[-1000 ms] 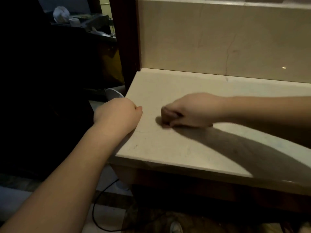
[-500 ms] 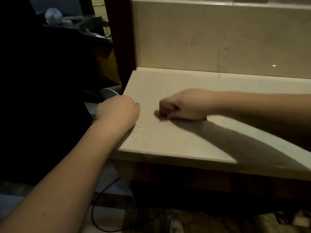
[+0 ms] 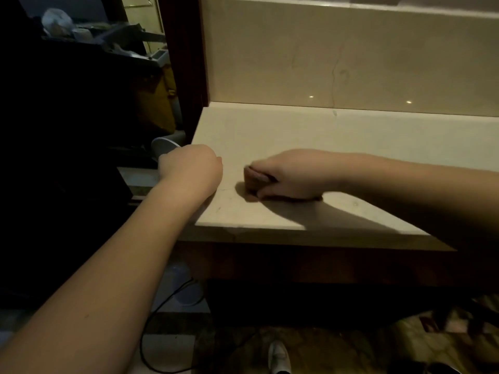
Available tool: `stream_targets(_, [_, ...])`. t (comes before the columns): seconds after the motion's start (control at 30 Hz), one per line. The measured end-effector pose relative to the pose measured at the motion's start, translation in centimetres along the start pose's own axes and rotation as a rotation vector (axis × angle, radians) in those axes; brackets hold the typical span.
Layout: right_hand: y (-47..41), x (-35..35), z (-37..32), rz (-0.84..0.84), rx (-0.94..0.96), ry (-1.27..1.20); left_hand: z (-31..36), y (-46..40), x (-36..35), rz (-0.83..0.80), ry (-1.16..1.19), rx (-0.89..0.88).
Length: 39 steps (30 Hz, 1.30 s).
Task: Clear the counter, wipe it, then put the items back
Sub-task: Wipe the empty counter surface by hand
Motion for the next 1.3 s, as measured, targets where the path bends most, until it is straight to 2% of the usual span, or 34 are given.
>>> stream_targets(0.1, [-2.7,0.5,0.0,0.052,-0.103,-0.053,-0.2,-0.1,0.0,-0.012,-0.027,-0.012])
stream_targets(0.2, [-1.2,0.0,-0.8,0.098,-0.104,0.055,-0.3,-0.1,-0.4,0.024,-0.038,-0.047])
stream_targets(0.3, [3.0,-1.2,-1.6,0.022,-0.074,0.117,-0.4,-0.1,-0.4,0.029,0.02,-0.034])
stream_targets(0.4, [5.4,-1.4,-1.9,-0.047,-0.111,0.048,-0.5,-0.2,-0.2,0.009,0.025,-0.035])
stream_targets(0.6, [0.1,-0.9,-3.9,0.058,-0.096,0.012,-0.6,-0.1,-0.2,-0.019,-0.074,-0.112])
stream_targets(0.73, [2.2,-1.3,-3.7,0.057,-0.102,0.05,-1.0,0.1,-0.3,0.037,0.048,-0.085])
stream_targets(0.93, [7.5,-2.0,-2.1,-0.05,-0.243,0.037,-1.0,0.2,-0.4,0.122,0.139,-0.116])
stream_targets(1.17, [0.8,-0.3,-0.6,0.118,-0.284,0.033,-1.4,-0.3,-0.6,0.092,0.142,-0.094])
stream_targets(1.3, [3.5,-0.6,-1.4,-0.012,-0.248,0.021,-1.4,-0.2,-0.7,0.145,0.149,-0.133])
Point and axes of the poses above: each hand's wrist, its own y-axis away from the middle knuckle, its own x-axis out of the back of the hand, z = x × y, the point moved 2 cm from there along -y, towards the middle knuckle, and after that the axes turned 3 degrees about x, right-handed, at the moved point
